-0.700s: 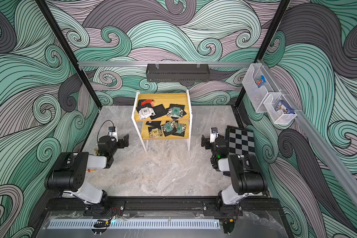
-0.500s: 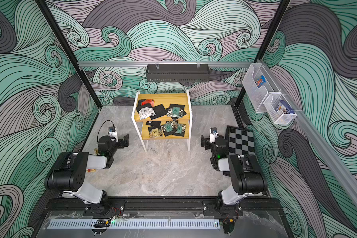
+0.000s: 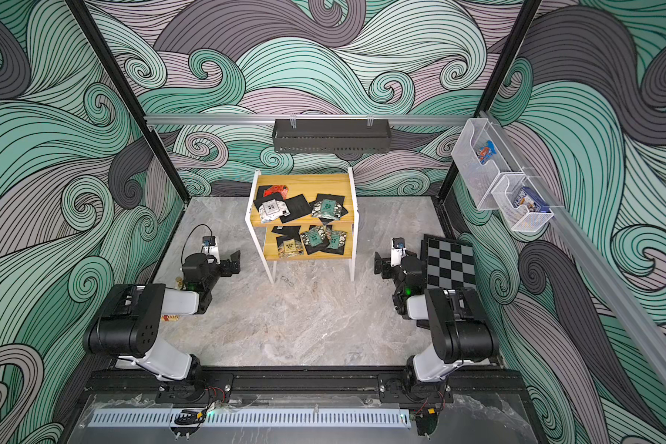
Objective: Remove the tea bags from the shelf
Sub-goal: Adjust the tea bag on the shelf.
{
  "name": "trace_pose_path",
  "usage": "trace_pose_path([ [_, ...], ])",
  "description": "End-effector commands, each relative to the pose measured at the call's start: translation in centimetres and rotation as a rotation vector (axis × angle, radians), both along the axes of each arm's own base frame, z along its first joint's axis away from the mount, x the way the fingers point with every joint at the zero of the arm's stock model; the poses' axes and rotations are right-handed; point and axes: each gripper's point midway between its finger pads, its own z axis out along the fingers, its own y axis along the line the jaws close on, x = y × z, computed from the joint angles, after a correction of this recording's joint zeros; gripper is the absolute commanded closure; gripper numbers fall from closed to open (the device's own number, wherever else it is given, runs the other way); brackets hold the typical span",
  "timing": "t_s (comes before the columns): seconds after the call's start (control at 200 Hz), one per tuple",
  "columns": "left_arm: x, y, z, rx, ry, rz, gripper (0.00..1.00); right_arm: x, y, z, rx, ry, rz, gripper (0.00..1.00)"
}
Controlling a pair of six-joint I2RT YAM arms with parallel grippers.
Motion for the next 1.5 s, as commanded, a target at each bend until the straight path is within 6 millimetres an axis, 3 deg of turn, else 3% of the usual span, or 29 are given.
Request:
trace_pose_path([
  [0.0, 0.4, 0.1, 0.9, 0.005, -0.018, 0.004, 0.01, 0.5, -0.3, 1.1, 0.011, -0.025, -0.016, 0.01],
  [0.195, 1.0, 2.0, 3.8, 0.009, 0.07, 0.123, 0.01, 0.3, -1.3, 4.7, 0.024, 0.024, -0.078, 0.01],
  [0.29, 1.1, 3.1, 4.6, -0.091, 0.197, 0.249, 0.01, 0.2, -2.4, 6.7, 0.132, 0.069, -0.164, 0.01],
  [0.385, 1.6, 1.3, 6.2, -0.198, 0.268, 0.177, 0.01, 0.1, -2.2, 9.6, 0.205, 0.055, -0.165, 0.01],
  [0.405, 1.6, 1.0, 7.9, -0.231, 0.235, 0.167, 0.02, 0.0, -2.2, 10.3, 0.222, 0.054, -0.17, 0.01],
  [0.565, 1.8, 1.0, 12.7, -0.557, 0.235, 0.236, 0.01, -1.5, -2.3, 15.3, 0.455, 0.112, -0.248, 0.01],
  [0.695, 2.1, -1.8, 16.6, -0.622, 0.263, 0.046, 0.05, -2.9, -2.1, 19.2, 0.719, 0.043, -0.237, 0.01],
  [0.786, 1.1, -2.8, 19.3, -0.646, 0.285, 0.003, 0.09, -3.3, -0.3, 22.7, 0.723, 0.06, -0.093, 0.01],
  [0.871, -0.1, -3.3, 22.4, -0.652, 0.271, -0.026, 0.12, -3.8, 1.1, 25.0, 0.706, 0.114, -0.027, 0.1],
  [0.971, -1.7, -4.5, 25.6, -0.678, 0.276, -0.071, 0.14, -4.9, 2.8, 27.2, 0.684, 0.138, 0.036, 0.11],
  [1.101, -3.9, -7.2, 28.7, -0.707, 0.283, -0.17, 0.21, -6.1, 5.5, 29.2, 0.596, 0.228, 0.126, 0.2],
  [1.286, -7.0, -10.1, 30.7, -0.692, 0.314, -0.264, 0.27, -8.0, 9.8, 31.3, 0.456, 0.332, 0.29, 0.31],
  [1.491, -9.2, -11.9, 31.1, -0.694, 0.336, -0.326, 0.3, -9.6, 14.3, 32.2, 0.251, 0.395, 0.434, 0.31],
])
